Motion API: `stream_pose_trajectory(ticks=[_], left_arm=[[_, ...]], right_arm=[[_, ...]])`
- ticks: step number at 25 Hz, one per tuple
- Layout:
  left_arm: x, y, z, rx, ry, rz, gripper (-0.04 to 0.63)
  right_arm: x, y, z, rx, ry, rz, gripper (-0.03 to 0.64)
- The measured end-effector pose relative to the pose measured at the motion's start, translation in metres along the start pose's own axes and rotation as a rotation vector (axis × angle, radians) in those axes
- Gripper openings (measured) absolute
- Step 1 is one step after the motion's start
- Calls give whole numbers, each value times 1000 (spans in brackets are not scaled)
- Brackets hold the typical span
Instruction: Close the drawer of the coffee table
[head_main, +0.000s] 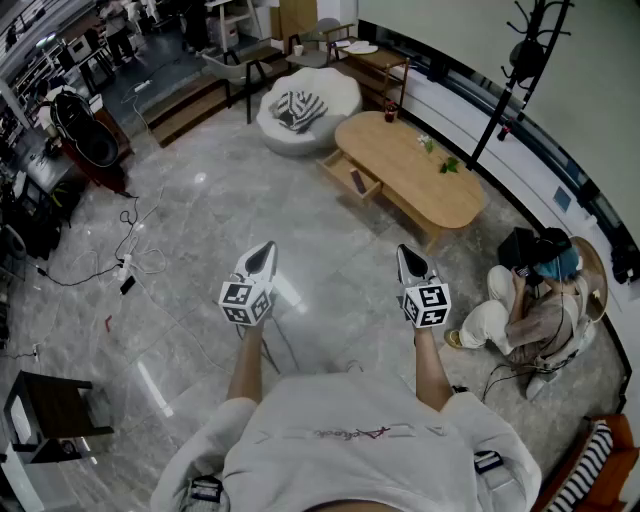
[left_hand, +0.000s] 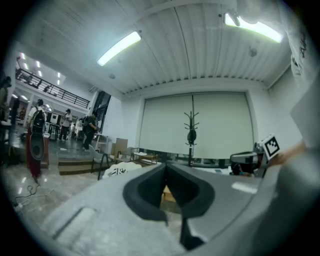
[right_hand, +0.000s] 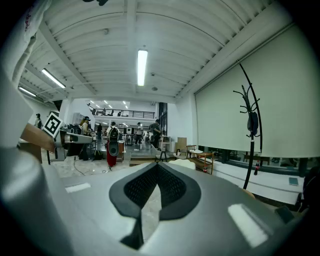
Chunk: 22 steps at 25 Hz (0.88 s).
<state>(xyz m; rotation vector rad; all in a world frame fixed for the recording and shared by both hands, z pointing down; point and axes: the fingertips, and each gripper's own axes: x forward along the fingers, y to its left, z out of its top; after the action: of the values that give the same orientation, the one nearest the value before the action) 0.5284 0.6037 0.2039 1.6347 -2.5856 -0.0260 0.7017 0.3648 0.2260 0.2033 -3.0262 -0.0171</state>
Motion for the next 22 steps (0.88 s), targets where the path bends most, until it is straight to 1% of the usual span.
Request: stream_pose_trajectory(ticks=[9, 13, 22], left_arm=[[9, -9, -5, -3, 7, 2, 0], [15, -13, -6, -7, 8, 6, 0], [44, -34, -7, -11, 2, 15, 0]], right_arm=[[-2, -11, -6, -2, 7, 3, 5], [-1, -15, -6, 4, 6, 26, 5], [0, -46, -10, -4, 7, 57, 5]])
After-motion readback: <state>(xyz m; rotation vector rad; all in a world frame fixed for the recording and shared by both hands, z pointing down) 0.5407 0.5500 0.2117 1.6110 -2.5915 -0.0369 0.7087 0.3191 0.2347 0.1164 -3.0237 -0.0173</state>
